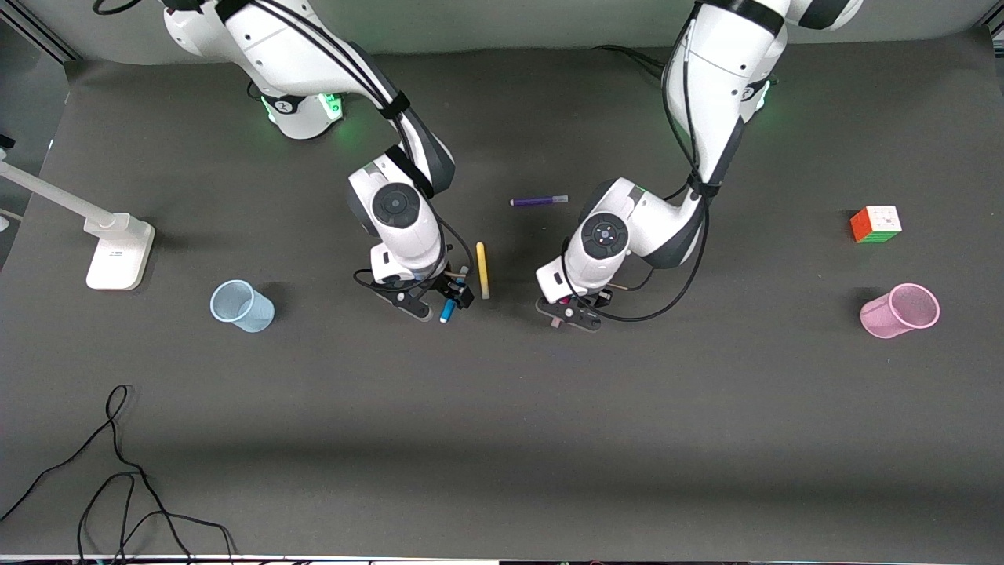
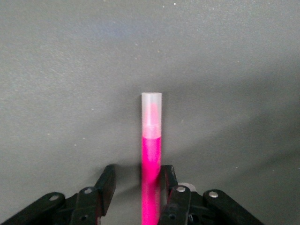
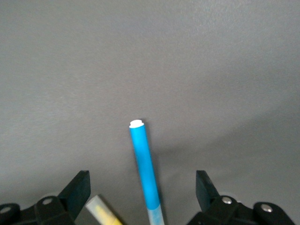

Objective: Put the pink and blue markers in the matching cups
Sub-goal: 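Lift the blue marker with the right gripper while the left gripper carries pink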

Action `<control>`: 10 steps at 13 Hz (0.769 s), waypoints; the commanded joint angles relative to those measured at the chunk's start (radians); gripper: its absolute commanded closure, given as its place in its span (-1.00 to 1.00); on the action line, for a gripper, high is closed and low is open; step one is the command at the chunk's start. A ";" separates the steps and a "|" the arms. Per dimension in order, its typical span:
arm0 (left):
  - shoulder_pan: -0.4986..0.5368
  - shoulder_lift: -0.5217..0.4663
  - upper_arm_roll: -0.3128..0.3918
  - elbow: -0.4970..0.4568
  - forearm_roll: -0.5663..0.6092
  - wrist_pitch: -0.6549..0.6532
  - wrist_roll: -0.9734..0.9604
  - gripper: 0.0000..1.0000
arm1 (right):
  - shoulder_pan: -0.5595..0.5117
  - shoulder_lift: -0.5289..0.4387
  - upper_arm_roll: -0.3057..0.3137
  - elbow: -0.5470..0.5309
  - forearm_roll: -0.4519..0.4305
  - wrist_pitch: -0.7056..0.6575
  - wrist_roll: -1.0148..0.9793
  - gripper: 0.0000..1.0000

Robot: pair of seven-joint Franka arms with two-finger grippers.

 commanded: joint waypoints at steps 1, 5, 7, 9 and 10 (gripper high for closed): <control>-0.028 -0.004 0.015 -0.013 0.014 0.025 -0.041 0.20 | 0.009 0.032 -0.005 0.010 0.015 0.029 0.011 -0.99; -0.030 -0.004 0.017 -0.015 0.014 0.045 -0.041 1.00 | 0.009 0.068 -0.005 0.010 0.015 0.060 0.013 -0.99; -0.028 -0.004 0.020 -0.015 0.027 0.045 -0.041 1.00 | 0.009 0.083 -0.002 0.010 0.015 0.077 0.013 -0.99; -0.015 -0.022 0.021 -0.015 0.082 0.025 -0.038 1.00 | 0.011 0.088 0.000 0.012 0.015 0.078 0.013 -0.89; -0.010 -0.051 0.023 -0.015 0.082 -0.001 -0.038 1.00 | 0.014 0.089 0.000 0.014 0.015 0.078 0.010 -0.63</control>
